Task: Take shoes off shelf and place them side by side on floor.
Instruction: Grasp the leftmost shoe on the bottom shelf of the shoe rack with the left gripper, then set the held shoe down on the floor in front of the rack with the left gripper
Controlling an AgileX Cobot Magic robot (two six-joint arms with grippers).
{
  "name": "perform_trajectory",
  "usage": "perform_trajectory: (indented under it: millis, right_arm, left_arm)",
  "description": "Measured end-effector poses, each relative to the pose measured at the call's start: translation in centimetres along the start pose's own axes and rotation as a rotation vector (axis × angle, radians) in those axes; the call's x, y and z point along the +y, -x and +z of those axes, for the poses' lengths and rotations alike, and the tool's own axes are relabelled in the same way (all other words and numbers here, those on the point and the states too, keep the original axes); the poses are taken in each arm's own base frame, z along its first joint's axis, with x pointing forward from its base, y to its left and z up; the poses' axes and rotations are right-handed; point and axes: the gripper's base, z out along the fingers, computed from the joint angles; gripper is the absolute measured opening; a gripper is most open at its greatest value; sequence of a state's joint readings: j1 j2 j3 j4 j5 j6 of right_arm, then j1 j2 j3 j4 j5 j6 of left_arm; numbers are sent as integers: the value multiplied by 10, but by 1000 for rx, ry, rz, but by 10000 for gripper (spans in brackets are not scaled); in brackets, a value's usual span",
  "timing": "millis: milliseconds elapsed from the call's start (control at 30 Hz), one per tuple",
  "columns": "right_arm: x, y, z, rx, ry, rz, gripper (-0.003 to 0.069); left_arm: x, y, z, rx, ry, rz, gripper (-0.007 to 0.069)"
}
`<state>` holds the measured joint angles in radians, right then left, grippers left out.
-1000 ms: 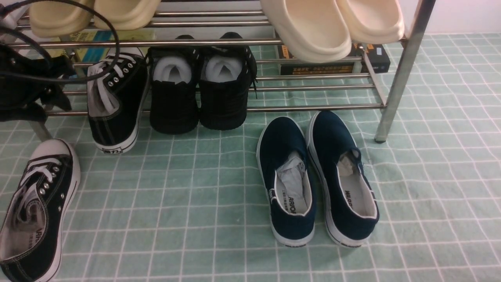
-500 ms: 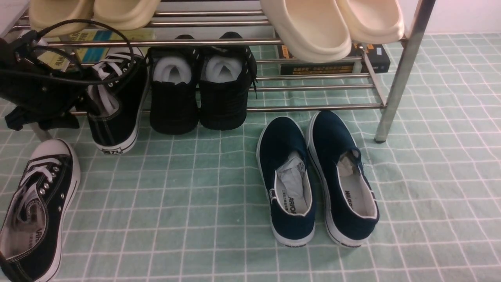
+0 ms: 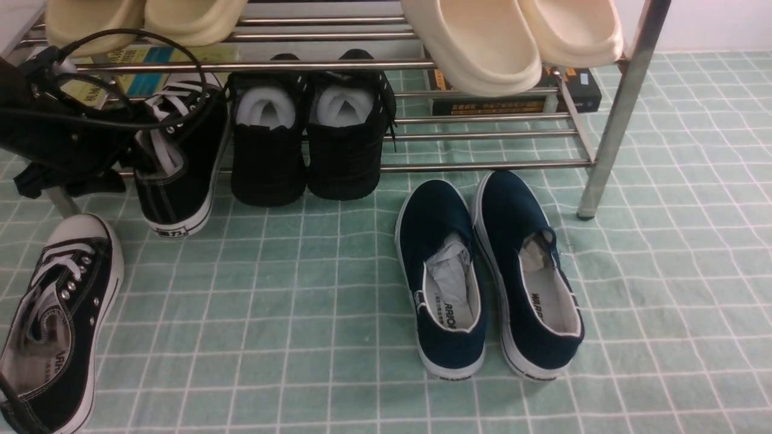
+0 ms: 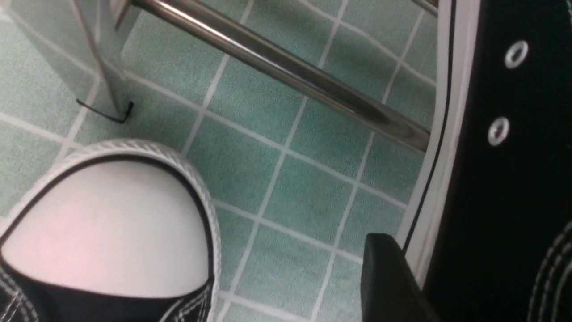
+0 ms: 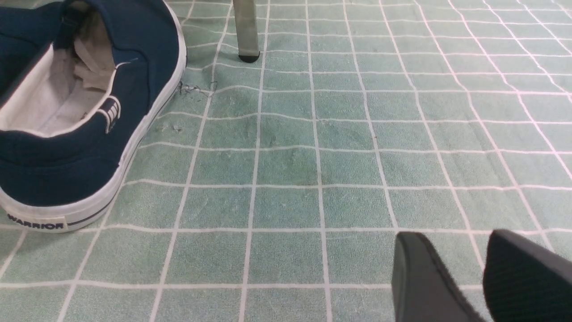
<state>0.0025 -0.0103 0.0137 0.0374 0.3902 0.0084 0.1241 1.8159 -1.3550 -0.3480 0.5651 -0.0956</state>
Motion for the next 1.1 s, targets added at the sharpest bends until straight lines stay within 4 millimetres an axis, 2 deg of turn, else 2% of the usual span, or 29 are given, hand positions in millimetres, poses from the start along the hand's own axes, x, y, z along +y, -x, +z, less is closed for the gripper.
perform_trajectory:
  millis: [167,333,467,533,600,633,667,700,800,867,967,1067,1100]
  right_arm:
    - [0,0,0,0,0,-1,240]
    - [0,0,0,0,0,-1,240]
    - [0,0,0,0,0,0,240]
    - [0,0,0,0,0,0,240]
    - [0,0,0,0,0,0,240]
    - [0,0,0,0,0,0,240]
    - [0,0,0,0,0,0,240]
    - [0,0,0,0,0,0,240]
    - [0,0,0,0,0,0,240]
    - [0,0,0,0,0,0,240]
    - [0,0,0,0,0,0,240]
    - [0,0,0,0,0,0,240]
    - [0,0,0,0,0,0,240]
  left_arm:
    - [1,2,7,-30,-2,-10,228]
    - [1,0,8,3,-9,-14,42]
    - [-2,-4,-3,55,-12,30,6]
    - [-6,-8,-25,111,-3,100,5]
    - [-7,-10,-37,128,6,127,5]
    - [-8,-14,-64,144,31,181,5]
    - [-9,-13,-70,136,36,192,5]
    - [-10,-15,-92,129,54,220,5]
    - [-14,-19,-133,90,71,237,5]
    - [-15,-25,-152,75,71,243,7]
    - [-10,-40,-167,92,92,240,8]
    - [-4,-54,-168,115,106,223,8]
    - [3,-68,-163,150,118,205,8]
